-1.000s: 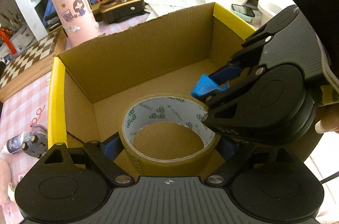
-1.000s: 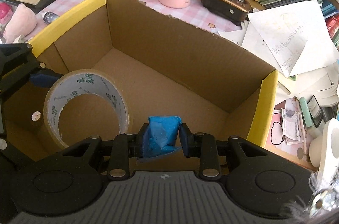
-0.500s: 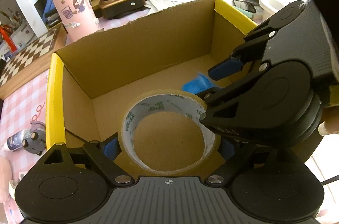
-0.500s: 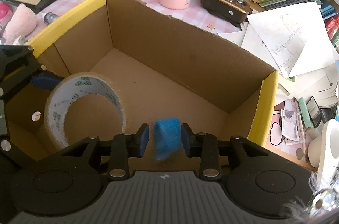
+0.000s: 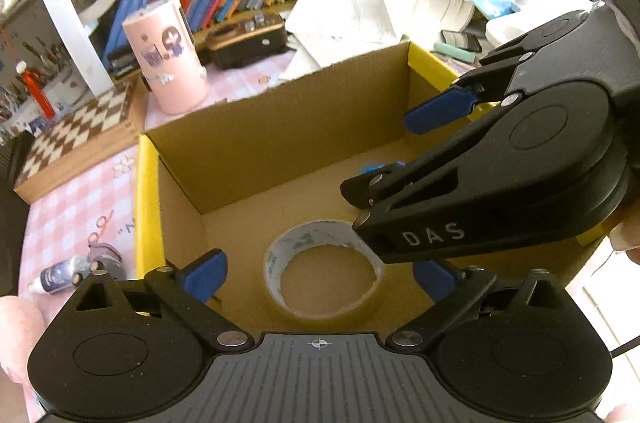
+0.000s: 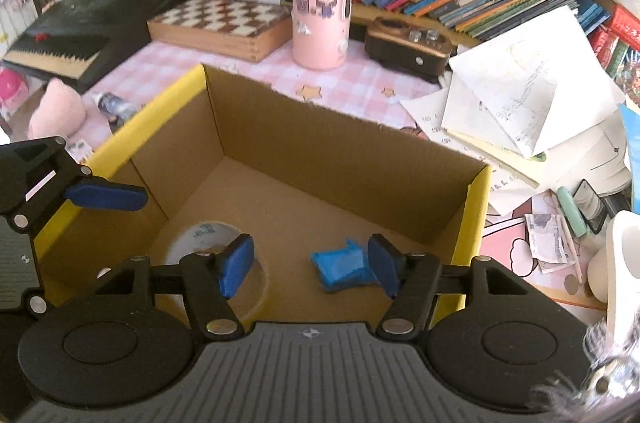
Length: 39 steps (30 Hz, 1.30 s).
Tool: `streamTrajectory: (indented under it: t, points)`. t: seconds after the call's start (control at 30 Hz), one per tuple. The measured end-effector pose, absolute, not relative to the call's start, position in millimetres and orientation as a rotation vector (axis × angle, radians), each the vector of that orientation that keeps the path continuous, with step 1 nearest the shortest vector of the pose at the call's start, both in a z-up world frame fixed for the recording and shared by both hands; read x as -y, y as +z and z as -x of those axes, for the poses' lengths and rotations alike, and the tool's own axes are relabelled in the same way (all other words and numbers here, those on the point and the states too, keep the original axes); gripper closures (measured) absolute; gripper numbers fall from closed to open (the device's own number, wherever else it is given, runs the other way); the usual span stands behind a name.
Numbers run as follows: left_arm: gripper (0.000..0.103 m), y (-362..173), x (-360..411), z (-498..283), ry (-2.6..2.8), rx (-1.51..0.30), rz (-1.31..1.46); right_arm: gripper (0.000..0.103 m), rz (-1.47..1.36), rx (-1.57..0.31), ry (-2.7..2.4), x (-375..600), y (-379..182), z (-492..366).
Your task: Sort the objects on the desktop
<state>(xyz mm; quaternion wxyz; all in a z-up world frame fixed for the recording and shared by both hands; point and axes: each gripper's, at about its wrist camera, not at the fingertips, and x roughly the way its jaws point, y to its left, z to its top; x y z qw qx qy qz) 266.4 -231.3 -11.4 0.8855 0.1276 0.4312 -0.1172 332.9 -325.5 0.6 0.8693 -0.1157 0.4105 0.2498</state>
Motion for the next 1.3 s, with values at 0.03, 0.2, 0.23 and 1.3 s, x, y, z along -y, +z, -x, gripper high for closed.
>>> streamTrajectory:
  t: [0.03,0.2,0.23,1.3]
  points:
    - [0.003,-10,231,-264,-0.242,-0.89,-0.264,0.042,0.236,-0.849,0.52,326,4,-331]
    - [0.003,-2,229,-253,-0.236,-0.848,-0.253,0.041,0.194,-0.807,0.498,330,19,-318]
    - [0.003,0,228,-251,-0.234,-0.838,-0.251,0.041,0.183,-0.799,0.492,332,22,-315]
    - [0.003,51,135,-150,-0.143,-0.544,-0.044,0.038,-0.031,-0.479,0.071,342,47,-162]
